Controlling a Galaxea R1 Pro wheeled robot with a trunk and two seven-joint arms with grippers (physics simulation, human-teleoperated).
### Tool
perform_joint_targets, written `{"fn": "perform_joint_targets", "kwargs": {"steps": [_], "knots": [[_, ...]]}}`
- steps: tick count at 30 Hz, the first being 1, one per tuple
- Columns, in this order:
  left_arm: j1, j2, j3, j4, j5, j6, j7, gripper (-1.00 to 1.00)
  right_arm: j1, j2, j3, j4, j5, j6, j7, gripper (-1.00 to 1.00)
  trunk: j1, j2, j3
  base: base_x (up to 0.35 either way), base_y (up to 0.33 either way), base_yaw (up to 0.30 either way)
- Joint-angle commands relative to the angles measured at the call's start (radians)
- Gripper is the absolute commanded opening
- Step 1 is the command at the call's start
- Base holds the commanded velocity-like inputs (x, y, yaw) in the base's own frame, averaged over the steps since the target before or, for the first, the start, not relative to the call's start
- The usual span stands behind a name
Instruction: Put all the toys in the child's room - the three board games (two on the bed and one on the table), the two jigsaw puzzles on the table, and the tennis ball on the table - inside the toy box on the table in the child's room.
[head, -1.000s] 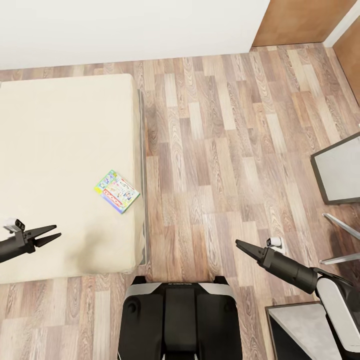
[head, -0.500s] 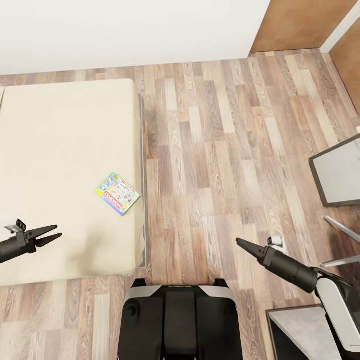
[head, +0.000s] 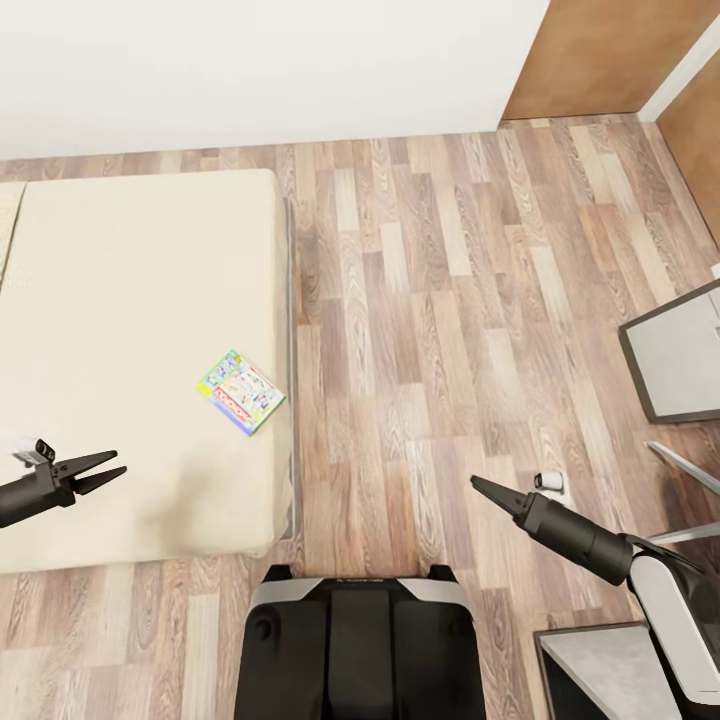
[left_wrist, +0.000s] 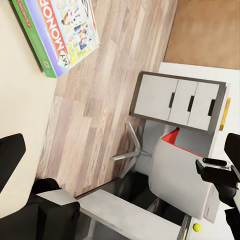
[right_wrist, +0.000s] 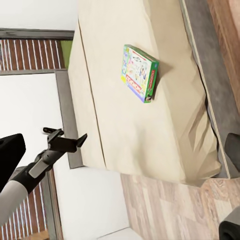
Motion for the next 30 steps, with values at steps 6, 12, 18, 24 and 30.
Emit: {"fn": "perform_joint_targets", "kwargs": {"steps": [6, 12, 18, 24, 30], "knots": [[-0.001, -0.005, 0.000, 0.000, -0.003, 0.009, -0.004, 1.00, 0.000, -0.001, 0.000, 0.000, 0.000, 0.005, 0.002, 1.00, 0.001, -0.001, 0.009, 0.000, 0.000, 0.066], [-0.001, -0.009, 0.000, 0.000, -0.005, 0.009, -0.004, 1.00, 0.000, -0.001, 0.000, 0.000, 0.000, 0.005, 0.003, 1.00, 0.001, -0.001, 0.019, 0.000, 0.000, 0.067], [0.000, -0.010, 0.000, 0.000, -0.006, 0.009, -0.004, 1.00, 0.000, -0.001, 0.000, 0.000, 0.000, 0.005, 0.003, 1.00, 0.001, -0.001, 0.028, 0.000, 0.000, 0.067], [0.000, -0.010, 0.000, 0.000, -0.007, 0.009, -0.004, 1.00, 0.000, -0.001, 0.001, 0.000, 0.000, 0.004, 0.002, 1.00, 0.001, -0.001, 0.038, 0.000, 0.000, 0.022], [0.000, -0.025, 0.000, 0.000, -0.008, 0.009, -0.004, 1.00, 0.000, -0.001, 0.001, 0.000, 0.000, 0.003, 0.002, 1.00, 0.001, -0.001, 0.048, 0.000, 0.000, 0.002]]}}
